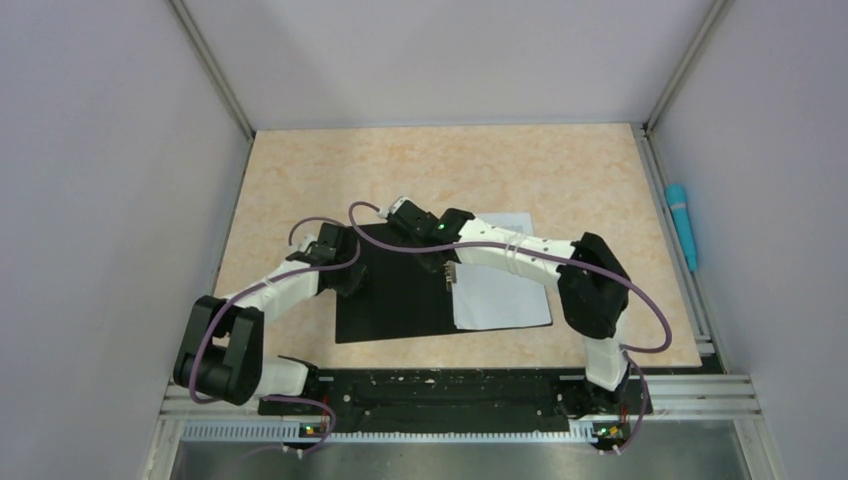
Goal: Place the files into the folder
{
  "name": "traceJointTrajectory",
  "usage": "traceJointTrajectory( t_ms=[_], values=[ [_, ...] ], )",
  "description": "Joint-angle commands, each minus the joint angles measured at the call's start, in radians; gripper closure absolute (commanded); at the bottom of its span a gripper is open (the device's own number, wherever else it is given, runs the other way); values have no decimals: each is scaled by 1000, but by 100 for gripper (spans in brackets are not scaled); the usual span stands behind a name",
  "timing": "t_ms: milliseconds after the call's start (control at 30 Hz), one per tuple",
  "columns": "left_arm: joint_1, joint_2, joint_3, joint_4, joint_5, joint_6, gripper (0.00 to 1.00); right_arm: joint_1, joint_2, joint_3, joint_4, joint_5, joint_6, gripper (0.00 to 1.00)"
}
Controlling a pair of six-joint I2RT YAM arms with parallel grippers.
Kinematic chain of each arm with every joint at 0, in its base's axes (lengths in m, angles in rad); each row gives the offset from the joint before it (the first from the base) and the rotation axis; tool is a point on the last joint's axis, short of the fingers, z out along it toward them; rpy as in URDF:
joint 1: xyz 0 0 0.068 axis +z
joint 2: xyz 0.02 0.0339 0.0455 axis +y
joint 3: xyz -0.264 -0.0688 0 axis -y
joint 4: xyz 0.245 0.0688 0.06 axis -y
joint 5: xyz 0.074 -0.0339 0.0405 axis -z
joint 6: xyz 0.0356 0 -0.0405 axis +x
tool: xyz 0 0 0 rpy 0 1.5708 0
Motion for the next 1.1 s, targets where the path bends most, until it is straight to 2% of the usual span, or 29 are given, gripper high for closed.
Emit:
traceJointTrajectory(
  t_ms=[0, 833, 900, 1000, 1067],
  values=[
    [14, 35, -56, -72, -62, 16, 69, 14, 27, 49, -30, 59, -19, 85],
    [20, 34, -58, -70, -58, 17, 68, 21, 52, 24, -35, 67, -10, 89],
    [20, 37, -54, -69, -56, 26, 65, 20, 50, 17, -35, 65, -8, 89],
    [20, 56, -38, -75, -54, 47, 49, 20, 44, 2, -32, 62, -2, 91],
    [19, 72, -26, -68, -44, 83, 44, 20, 33, -16, -24, 60, 4, 92]
  ],
)
